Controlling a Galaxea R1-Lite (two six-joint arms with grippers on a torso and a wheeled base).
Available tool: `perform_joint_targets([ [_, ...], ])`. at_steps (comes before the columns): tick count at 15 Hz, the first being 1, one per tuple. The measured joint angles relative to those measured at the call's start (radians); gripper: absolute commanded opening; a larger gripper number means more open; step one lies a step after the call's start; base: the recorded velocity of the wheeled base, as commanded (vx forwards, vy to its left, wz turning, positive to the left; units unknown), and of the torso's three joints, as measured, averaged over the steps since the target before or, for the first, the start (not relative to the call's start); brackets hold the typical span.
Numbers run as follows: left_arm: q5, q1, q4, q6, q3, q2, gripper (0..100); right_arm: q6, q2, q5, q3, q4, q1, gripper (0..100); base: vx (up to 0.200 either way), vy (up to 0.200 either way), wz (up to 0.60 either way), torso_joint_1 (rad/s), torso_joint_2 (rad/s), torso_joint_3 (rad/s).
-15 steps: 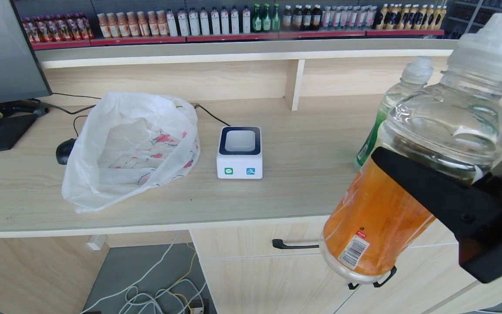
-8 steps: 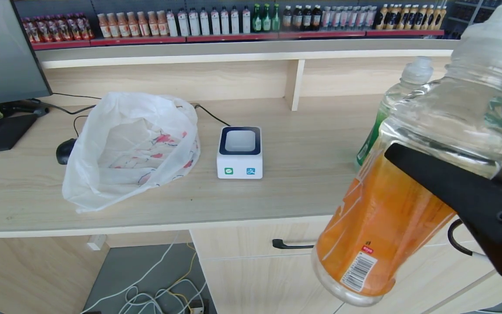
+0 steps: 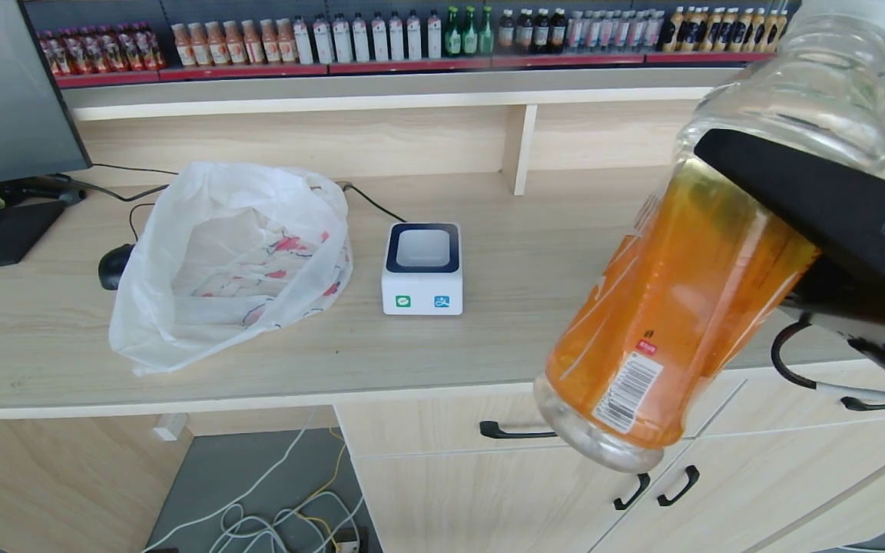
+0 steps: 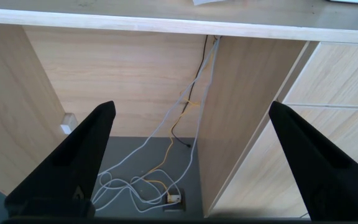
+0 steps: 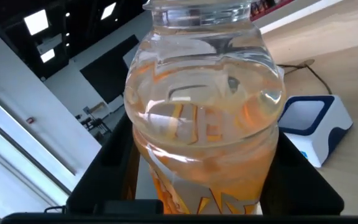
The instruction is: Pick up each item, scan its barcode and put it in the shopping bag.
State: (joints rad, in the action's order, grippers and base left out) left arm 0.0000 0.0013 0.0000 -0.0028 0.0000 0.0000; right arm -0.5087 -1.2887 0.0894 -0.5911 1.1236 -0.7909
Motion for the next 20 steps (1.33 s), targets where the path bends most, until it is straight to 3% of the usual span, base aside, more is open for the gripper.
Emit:
perform_joint_targets([
  [8, 0.0, 0.0, 0.0, 0.0, 0.0, 0.0, 100, -0.115, -0.048, -0.003, -0.067, 0.01, 0.001, 0, 0.0, 0.0, 0.0, 0.0, 0.0, 0.0],
  [20, 0.0, 0.0, 0.0, 0.0, 0.0, 0.0, 100, -0.117, -0.12, -0.005, -0.087, 0.022, -0.034, 0, 0.0, 0.0, 0.0, 0.0, 0.0, 0.0],
])
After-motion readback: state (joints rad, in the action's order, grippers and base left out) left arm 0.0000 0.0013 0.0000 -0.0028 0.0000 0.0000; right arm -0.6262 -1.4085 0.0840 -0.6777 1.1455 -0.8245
